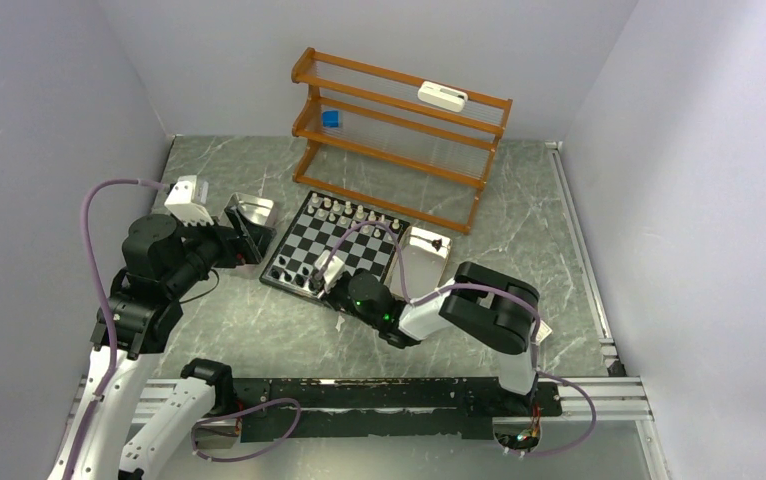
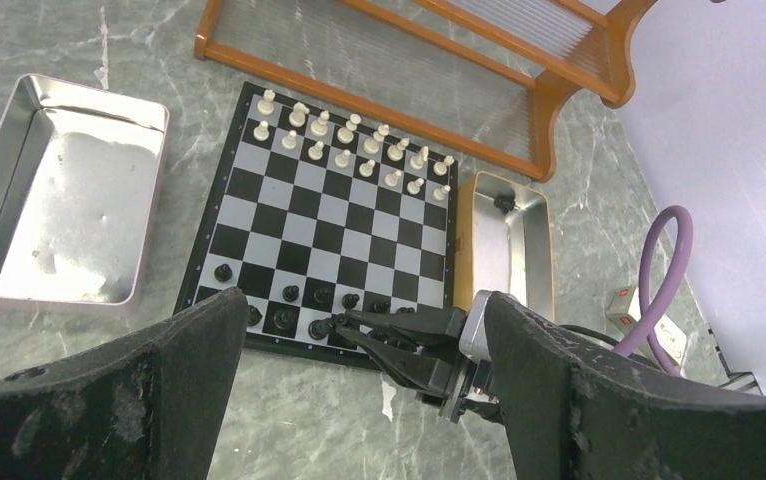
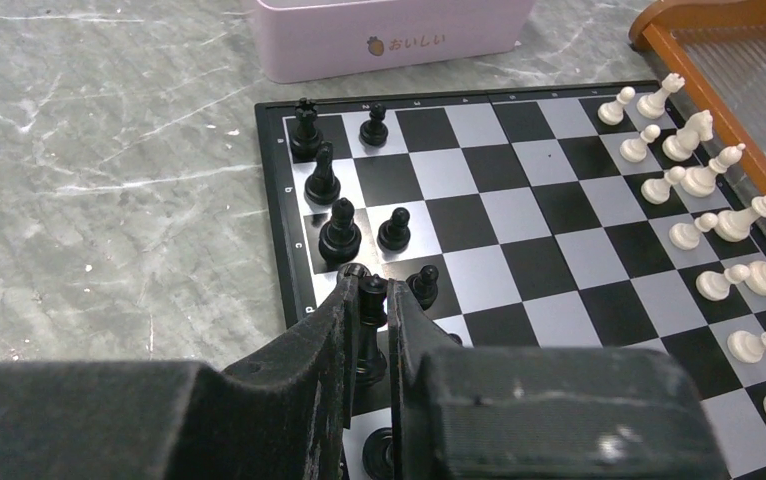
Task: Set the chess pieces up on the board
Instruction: Place the chess piece on the chessboard.
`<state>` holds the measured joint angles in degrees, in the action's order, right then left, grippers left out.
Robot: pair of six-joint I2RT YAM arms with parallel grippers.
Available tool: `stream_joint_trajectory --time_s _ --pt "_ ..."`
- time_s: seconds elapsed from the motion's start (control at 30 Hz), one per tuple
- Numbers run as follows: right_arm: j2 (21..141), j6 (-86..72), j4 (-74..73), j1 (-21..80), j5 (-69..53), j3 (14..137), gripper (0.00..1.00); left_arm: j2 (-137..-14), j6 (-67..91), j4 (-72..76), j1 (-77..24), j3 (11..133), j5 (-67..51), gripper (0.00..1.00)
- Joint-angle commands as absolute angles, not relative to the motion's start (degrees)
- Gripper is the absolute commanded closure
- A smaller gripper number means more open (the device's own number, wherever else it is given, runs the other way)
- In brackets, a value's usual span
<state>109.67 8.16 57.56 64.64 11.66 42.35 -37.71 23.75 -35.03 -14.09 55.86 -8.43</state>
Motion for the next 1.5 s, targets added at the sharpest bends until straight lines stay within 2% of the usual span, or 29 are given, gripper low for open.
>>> stream_joint_trajectory --time_s 0.0,0.7,1.47 --pt "110.8 9.6 60.9 65.2 13.4 42.0 0.82 -37.2 22.9 -34.6 -14.4 56.2 -7.4 0.07" --pt "111.6 11.5 61.4 66.3 16.1 42.0 0.76 -36.9 22.7 -34.5 -14.4 56.2 -7.1 0.07" --pt "108.9 12.4 60.9 67.1 18.1 39.4 0.79 -37.1 22.4 -34.2 -14.4 56.6 -7.1 0.07"
